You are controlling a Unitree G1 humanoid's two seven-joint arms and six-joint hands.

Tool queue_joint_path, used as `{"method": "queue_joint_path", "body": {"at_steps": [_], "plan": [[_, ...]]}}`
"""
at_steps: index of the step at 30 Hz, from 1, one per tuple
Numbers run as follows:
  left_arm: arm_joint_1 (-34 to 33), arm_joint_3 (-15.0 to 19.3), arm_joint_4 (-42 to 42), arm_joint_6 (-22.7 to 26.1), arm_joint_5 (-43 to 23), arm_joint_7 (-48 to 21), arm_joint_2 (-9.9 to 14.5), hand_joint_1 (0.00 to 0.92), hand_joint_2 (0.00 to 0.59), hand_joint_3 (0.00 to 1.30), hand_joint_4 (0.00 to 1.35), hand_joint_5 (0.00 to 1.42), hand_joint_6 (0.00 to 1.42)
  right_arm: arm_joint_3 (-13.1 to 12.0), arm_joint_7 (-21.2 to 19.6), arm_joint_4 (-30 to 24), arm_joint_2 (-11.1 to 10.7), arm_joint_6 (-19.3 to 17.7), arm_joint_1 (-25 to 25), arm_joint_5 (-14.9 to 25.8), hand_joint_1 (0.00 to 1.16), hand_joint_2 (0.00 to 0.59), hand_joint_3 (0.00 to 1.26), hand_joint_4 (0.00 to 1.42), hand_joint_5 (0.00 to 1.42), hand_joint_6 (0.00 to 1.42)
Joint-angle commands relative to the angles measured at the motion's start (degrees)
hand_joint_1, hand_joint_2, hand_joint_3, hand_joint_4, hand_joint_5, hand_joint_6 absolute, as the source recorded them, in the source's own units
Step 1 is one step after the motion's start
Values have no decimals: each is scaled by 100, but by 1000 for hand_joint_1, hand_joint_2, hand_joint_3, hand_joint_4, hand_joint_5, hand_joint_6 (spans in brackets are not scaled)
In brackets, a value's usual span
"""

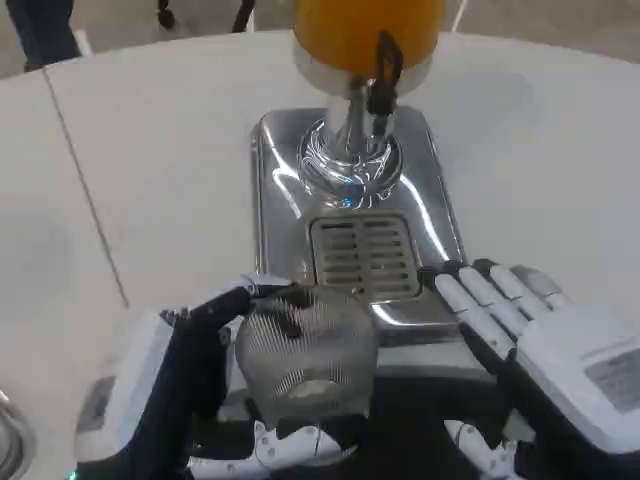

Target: Grasp the cup under the faucet to collect the drink, then remove the cup.

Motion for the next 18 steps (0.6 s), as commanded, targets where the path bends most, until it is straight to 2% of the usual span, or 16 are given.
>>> {"method": "queue_joint_path", "body": {"at_steps": [1, 6, 12, 18], "plan": [[30, 46, 6, -282, 118, 210, -71, 677, 30, 1145, 1192, 1424, 1424, 65, 11, -40, 78, 83, 10, -125, 267, 573, 0, 0, 0, 16], [39, 53, 12, -196, 167, 200, -135, 677, 31, 1144, 1192, 1423, 1424, 102, 78, -78, 111, 180, 4, -187, 262, 574, 0, 0, 0, 16], [-250, 93, 238, 109, 368, 209, -251, 677, 31, 1141, 1192, 1422, 1424, 125, 86, -157, 217, 323, 83, -281, 266, 575, 0, 0, 0, 16], [-1314, -25, 1183, 406, 668, 545, -460, 677, 31, 1133, 1192, 1422, 1424, 148, 164, -251, 279, 394, 173, -367, 269, 575, 0, 0, 0, 17]]}}
